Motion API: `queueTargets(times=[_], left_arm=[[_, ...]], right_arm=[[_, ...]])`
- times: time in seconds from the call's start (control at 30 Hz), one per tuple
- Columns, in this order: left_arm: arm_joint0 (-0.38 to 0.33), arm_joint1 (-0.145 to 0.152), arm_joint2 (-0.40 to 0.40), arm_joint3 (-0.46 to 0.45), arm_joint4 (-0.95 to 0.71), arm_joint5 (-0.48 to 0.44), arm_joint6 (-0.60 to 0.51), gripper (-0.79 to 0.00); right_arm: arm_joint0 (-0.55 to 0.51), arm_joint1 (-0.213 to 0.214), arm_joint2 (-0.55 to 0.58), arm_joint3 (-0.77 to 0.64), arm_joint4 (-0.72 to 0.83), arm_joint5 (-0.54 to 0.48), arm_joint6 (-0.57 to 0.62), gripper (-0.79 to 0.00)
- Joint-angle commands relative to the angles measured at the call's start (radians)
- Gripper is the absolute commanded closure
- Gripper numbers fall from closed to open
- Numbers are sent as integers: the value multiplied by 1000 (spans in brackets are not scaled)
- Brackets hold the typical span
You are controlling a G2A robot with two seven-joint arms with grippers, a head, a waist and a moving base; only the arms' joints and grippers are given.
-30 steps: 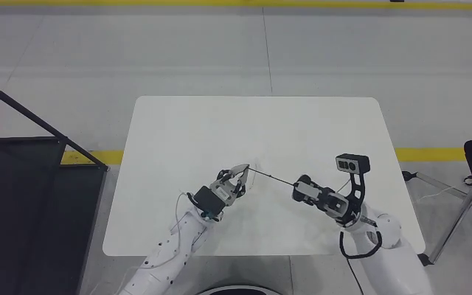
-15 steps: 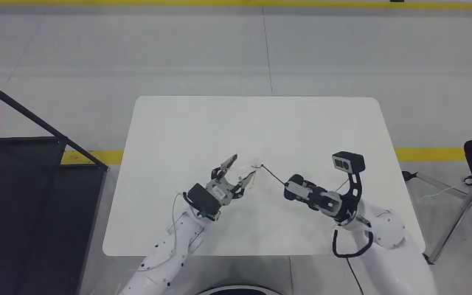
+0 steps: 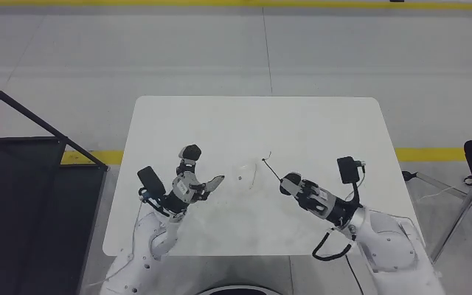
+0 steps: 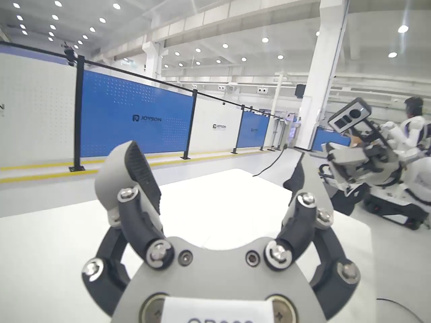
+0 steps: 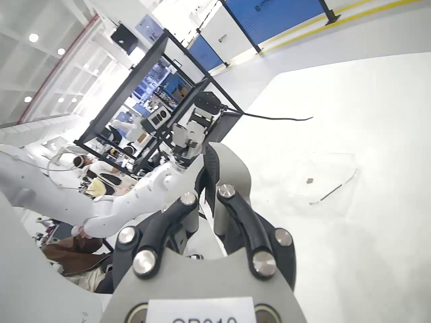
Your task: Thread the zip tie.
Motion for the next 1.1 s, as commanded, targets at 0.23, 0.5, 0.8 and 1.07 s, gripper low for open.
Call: queueTargets(times=[0.23, 0.5, 0.8, 1.07], left_arm=[[5, 18, -51, 1, -239, -234, -161, -785], [5, 18, -51, 1, -239, -234, -161, -785], [-5, 26, -36, 18, -522, -292, -336, -785], [-39, 67, -17, 37, -1030, -344, -735, -785]], right_arm=[[1, 0, -15, -1, -37, 43, 11, 0], [2, 1, -25, -10, -47, 22, 19, 0], [-34, 8, -39, -171, -466, 27, -22, 0], [-71, 7, -145, -300, -907, 206, 29, 0]])
